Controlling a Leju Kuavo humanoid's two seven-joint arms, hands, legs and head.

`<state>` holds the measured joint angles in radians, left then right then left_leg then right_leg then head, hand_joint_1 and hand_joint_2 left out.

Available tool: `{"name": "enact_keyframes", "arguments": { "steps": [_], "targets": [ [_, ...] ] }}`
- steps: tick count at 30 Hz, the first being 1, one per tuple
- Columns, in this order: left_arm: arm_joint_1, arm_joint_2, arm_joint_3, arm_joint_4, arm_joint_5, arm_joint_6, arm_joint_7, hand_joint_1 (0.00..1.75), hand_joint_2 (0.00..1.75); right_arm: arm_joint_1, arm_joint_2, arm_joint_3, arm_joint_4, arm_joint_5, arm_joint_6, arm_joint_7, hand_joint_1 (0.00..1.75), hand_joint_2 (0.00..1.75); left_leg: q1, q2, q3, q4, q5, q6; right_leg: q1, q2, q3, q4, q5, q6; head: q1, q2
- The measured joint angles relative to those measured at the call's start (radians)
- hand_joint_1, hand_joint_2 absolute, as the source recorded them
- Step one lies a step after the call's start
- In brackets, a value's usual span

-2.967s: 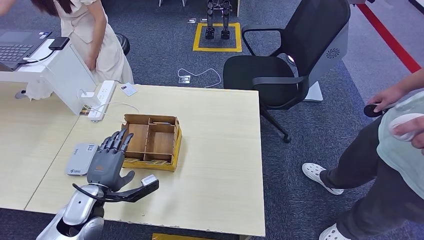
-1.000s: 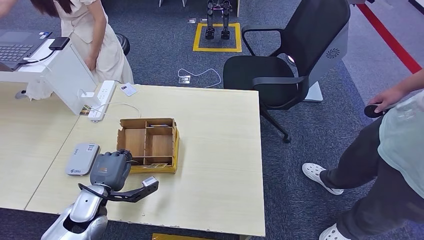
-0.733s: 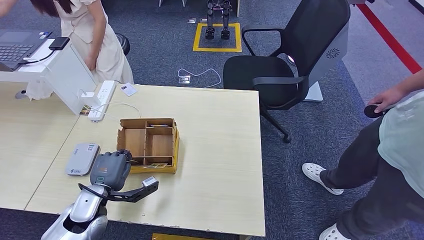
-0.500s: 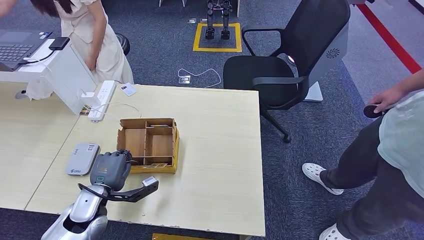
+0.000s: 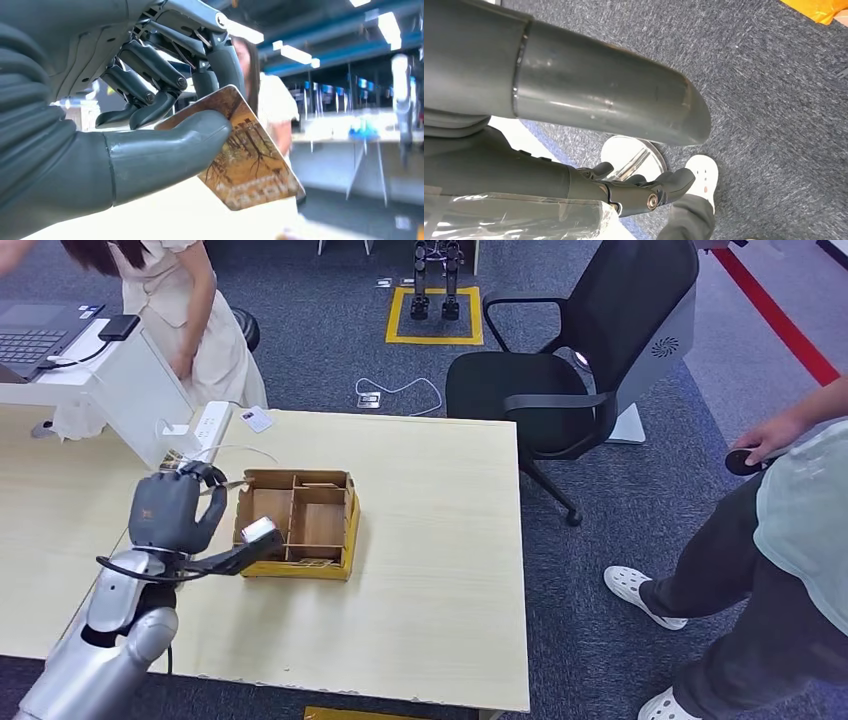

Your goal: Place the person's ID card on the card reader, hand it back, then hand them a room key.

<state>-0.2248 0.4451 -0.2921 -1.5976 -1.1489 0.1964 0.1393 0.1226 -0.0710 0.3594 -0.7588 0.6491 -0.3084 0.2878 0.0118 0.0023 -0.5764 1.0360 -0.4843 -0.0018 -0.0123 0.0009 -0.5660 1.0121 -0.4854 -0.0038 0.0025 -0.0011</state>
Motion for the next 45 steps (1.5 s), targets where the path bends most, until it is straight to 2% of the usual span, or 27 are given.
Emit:
{"name": "enact_keyframes", "arguments": {
  "steps": [5, 16, 31, 37, 45],
  "targets": [
    [-0.064, 0.035, 0.024, -0.025, 0.02, -0.008, -0.031, 1.75, 1.75, -0.007, 0.0, 0.0, 0.014, -0.007, -0.007, -0.009, 0.0, 0.0, 0.0, 0.0, 0.0, 0.0, 0.001, 0.0, 0.0, 0.0, 0.0, 0.0, 0.0, 0.0, 0.0, 0.0],
    [-0.103, 0.064, 0.025, -0.033, 0.044, -0.005, -0.043, 1.75, 1.75, -0.019, 0.004, 0.002, 0.034, -0.011, -0.012, -0.012, 0.0, 0.0, 0.0, 0.0, 0.0, 0.0, 0.001, 0.0, 0.0, 0.0, -0.001, 0.0, 0.0, 0.0, 0.0, 0.0],
    [-0.16, 0.032, 0.007, -0.007, 0.083, 0.0, -0.029, 1.75, 1.75, -0.036, 0.006, 0.011, 0.054, -0.025, -0.013, -0.024, 0.0, 0.0, 0.0, 0.001, -0.001, 0.0, 0.001, 0.0, 0.0, 0.001, -0.002, 0.0, 0.001, 0.001, 0.0, 0.0],
    [-0.261, 0.001, -0.01, 0.106, -0.002, 0.002, 0.052, 1.75, 1.75, -0.056, 0.006, 0.035, 0.066, -0.031, -0.013, -0.032, 0.0, 0.0, 0.0, 0.001, -0.001, 0.0, 0.002, 0.0, 0.0, 0.001, -0.002, 0.0, 0.003, 0.0, 0.0, 0.0],
    [-0.368, -0.022, -0.026, 0.247, -0.054, 0.035, 0.07, 1.75, 1.75, -0.072, 0.006, 0.059, 0.083, -0.049, -0.017, -0.042, 0.0, 0.0, 0.0, 0.001, -0.001, 0.0, 0.003, -0.001, 0.0, 0.002, -0.002, 0.0, 0.004, 0.0, 0.0, 0.0]
  ]
}}
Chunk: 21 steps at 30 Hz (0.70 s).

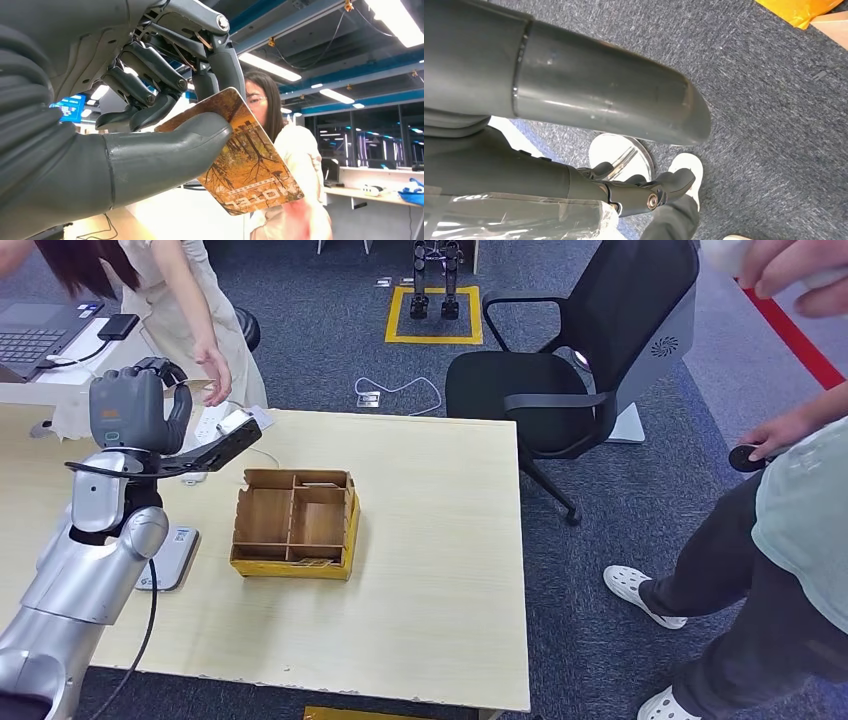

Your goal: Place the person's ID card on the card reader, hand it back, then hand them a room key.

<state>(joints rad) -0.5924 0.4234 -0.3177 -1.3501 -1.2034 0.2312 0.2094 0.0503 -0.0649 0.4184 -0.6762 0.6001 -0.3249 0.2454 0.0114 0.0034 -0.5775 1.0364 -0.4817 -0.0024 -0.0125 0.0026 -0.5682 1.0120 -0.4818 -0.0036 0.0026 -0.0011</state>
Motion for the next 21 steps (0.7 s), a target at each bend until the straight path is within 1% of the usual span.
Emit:
{"name": "enact_keyframes", "arguments": {
  "steps": [7, 12, 16, 20, 21],
  "targets": [
    [-0.027, -0.01, -0.008, 0.052, -0.014, 0.004, 0.003, 1.75, 1.75, -0.004, 0.0, 0.007, 0.008, -0.01, -0.005, -0.006, 0.0, 0.0, 0.0, 0.0, -0.001, 0.0, 0.0, 0.0, 0.0, 0.0, 0.0, 0.0, 0.0, 0.0, 0.0, 0.0],
    [-0.052, -0.011, -0.013, 0.093, -0.048, 0.047, 0.006, 1.75, 1.75, -0.008, 0.0, 0.024, 0.012, -0.033, -0.014, -0.016, 0.0, 0.0, 0.0, 0.0, 0.0, 0.0, 0.0, 0.0, 0.0, 0.0, 0.0, 0.0, 0.0, 0.0, 0.0, 0.0],
    [-0.06, -0.011, -0.016, 0.116, -0.066, 0.062, 0.006, 1.75, 1.75, -0.01, 0.0, 0.034, 0.017, -0.043, -0.018, -0.019, 0.0, 0.0, 0.0, 0.0, 0.0, 0.0, 0.0, 0.0, 0.0, 0.0, 0.0, 0.0, 0.0, 0.0, 0.0, 0.0],
    [-0.062, -0.014, -0.016, 0.134, -0.067, 0.085, 0.007, 0.0, 1.75, -0.011, 0.0, 0.043, 0.019, -0.049, -0.022, -0.02, 0.0, 0.0, 0.0, 0.0, -0.001, 0.0, 0.0, 0.0, 0.0, 0.001, -0.001, 0.0, 0.0, 0.0, 0.0, 0.0],
    [-0.062, -0.016, -0.016, 0.138, -0.064, 0.095, 0.008, 0.0, 1.75, -0.012, 0.0, 0.046, 0.02, -0.05, -0.023, -0.02, 0.0, 0.0, 0.0, 0.0, -0.001, 0.0, 0.0, 0.0, 0.0, 0.001, -0.001, 0.0, 0.0, 0.0, 0.0, 0.0]
  ]
}}
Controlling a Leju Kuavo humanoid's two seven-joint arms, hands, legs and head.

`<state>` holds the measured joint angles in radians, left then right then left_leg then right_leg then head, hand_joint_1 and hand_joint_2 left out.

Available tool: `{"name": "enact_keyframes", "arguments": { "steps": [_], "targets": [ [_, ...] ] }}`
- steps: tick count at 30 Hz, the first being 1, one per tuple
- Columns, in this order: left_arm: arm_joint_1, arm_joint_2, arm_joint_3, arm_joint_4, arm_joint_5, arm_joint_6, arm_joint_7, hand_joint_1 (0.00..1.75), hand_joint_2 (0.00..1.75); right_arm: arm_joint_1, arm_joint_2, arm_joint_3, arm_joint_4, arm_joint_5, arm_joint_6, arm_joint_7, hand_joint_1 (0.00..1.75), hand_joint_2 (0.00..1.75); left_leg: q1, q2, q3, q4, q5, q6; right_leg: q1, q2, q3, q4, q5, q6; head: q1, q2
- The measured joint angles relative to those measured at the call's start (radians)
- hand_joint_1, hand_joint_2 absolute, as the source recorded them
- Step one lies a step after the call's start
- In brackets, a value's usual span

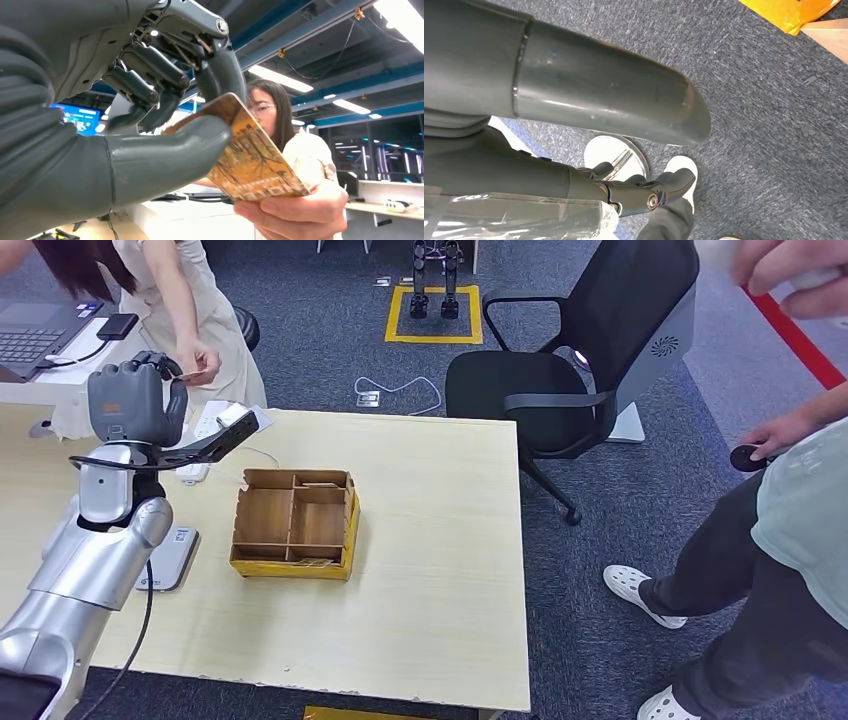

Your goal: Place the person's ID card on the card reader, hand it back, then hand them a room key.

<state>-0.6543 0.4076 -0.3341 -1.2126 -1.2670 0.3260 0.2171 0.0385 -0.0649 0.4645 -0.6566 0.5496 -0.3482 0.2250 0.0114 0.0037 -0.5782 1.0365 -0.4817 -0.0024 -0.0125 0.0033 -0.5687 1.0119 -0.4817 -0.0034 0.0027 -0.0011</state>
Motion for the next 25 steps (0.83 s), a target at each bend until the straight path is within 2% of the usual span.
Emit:
{"name": "enact_keyframes", "arguments": {
  "steps": [7, 20, 25],
  "targets": [
    [0.0, -0.01, 0.0, 0.018, 0.012, 0.063, -0.006, 0.0, 1.75, -0.004, 0.0, 0.014, 0.005, -0.013, -0.007, -0.004, 0.0, 0.0, 0.0, 0.0, 0.0, 0.0, 0.0, 0.0, 0.0, 0.0, 0.0, 0.0, 0.0, 0.0, 0.0, 0.0],
    [0.0, -0.011, 0.0, 0.031, -0.009, 0.062, 0.0, 0.0, 1.75, -0.005, 0.0, 0.029, 0.016, -0.025, -0.012, -0.005, 0.0, 0.0, 0.0, 0.0, 0.0, 0.0, 0.0, 0.0, 0.0, 0.0, 0.0, 0.0, 0.0, 0.0, 0.0, 0.0],
    [-0.001, -0.014, 0.0, 0.034, 0.027, 0.034, -0.019, 0.0, 1.75, -0.009, 0.0, 0.032, 0.022, -0.03, -0.017, -0.005, 0.0, 0.0, 0.0, 0.0, 0.0, 0.0, 0.0, 0.0, 0.0, 0.0, 0.0, 0.0, 0.0, 0.0, 0.0, 0.0]
  ]
}}
